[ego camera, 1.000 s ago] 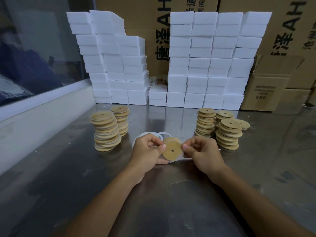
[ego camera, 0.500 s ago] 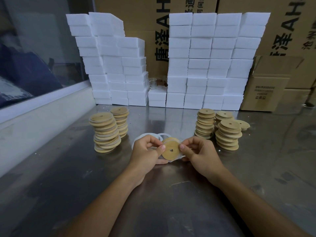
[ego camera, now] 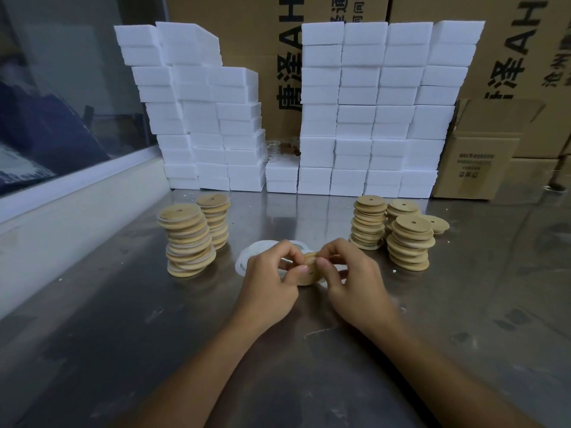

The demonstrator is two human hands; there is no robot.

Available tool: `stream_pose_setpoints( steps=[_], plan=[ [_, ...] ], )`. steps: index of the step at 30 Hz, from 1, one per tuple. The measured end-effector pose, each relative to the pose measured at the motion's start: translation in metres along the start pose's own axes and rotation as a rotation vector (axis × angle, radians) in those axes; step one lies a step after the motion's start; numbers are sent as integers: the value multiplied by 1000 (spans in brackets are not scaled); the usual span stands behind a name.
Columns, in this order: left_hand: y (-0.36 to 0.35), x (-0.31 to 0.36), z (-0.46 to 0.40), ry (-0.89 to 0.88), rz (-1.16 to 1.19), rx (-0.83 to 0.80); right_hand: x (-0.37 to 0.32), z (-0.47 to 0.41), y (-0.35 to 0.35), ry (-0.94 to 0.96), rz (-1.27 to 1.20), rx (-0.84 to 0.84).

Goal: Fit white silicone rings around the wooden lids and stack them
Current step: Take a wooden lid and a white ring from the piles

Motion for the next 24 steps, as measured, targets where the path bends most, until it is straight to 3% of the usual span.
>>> stream_pose_setpoints(
  steps=[5, 24],
  plan=[
    [2, -1, -2, 40, -17, 19, 17, 2, 1, -138, -72, 42],
    [4, -15, -4, 187, 83, -6, 27, 2, 4, -216, -180, 30]
  ],
)
Point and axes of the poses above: each hand's wrist, its own z-axis away from the middle knuckle, its own y-axis out of the back of the hand, x = y × z, the point moved 7 cm from there along -z, towards the middle knuckle, and after that the axes turned 11 degrees about y, right-handed, at the moved point
